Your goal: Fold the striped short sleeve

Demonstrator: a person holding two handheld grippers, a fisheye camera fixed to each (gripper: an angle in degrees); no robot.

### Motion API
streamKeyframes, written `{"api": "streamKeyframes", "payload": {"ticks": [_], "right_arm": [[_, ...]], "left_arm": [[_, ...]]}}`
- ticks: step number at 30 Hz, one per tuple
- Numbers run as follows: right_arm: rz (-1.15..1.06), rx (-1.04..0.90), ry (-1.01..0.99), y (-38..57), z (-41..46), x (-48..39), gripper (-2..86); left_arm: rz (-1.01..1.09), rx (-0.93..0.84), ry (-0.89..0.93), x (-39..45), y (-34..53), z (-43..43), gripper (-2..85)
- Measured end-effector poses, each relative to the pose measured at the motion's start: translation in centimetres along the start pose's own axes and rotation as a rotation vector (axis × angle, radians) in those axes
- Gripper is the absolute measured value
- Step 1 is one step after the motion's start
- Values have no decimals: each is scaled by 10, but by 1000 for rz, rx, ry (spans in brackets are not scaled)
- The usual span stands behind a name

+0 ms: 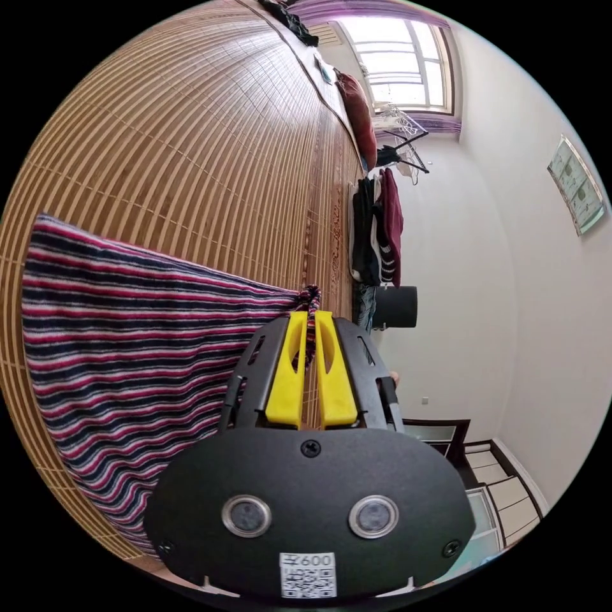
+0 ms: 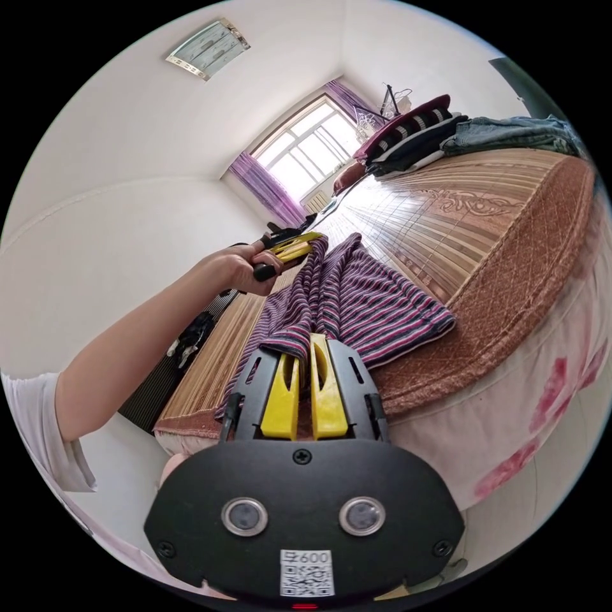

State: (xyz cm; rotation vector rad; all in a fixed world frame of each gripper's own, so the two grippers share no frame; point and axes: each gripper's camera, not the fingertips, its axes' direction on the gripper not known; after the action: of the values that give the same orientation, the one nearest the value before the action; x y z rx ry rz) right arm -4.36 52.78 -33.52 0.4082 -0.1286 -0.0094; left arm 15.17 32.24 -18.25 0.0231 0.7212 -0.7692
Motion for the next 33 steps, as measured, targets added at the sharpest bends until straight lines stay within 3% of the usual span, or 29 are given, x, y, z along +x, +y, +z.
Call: {"api": "streamKeyframes", "payload": {"ticks": [7,12,15,17,22,24,26,29,33], "right_arm": [[-76,-54,20,-15,6,-62,-8],[-9,-58,19,-23,6,-93,-8],[106,-7,-88,-18,-3,-83,-8],[162,2,-160,-17,-4,-76,-7],[142,21,-190,-14,-10,-87,-4],[295,101,-236,5,-21,-65,-6],[400,166,-286,24,-28,-47,-6],[479,270,-209,53,-47,-36,-5],[296,302,-25,60,-50,-59,10]], "left_arm": [[-1,-25,-8,-28,-21,7,23],[8,-163,123,-43,-27,26,32],[70,-55,235,-49,-31,-12,33],[171,-37,137,-45,-37,-49,35],[501,-43,-468,-53,-18,-145,45],[535,-66,-552,-70,-5,-158,46],[534,-42,-544,-86,8,-172,45],[512,13,-445,-107,27,-190,44],[552,36,-371,-117,51,-201,43]]}}
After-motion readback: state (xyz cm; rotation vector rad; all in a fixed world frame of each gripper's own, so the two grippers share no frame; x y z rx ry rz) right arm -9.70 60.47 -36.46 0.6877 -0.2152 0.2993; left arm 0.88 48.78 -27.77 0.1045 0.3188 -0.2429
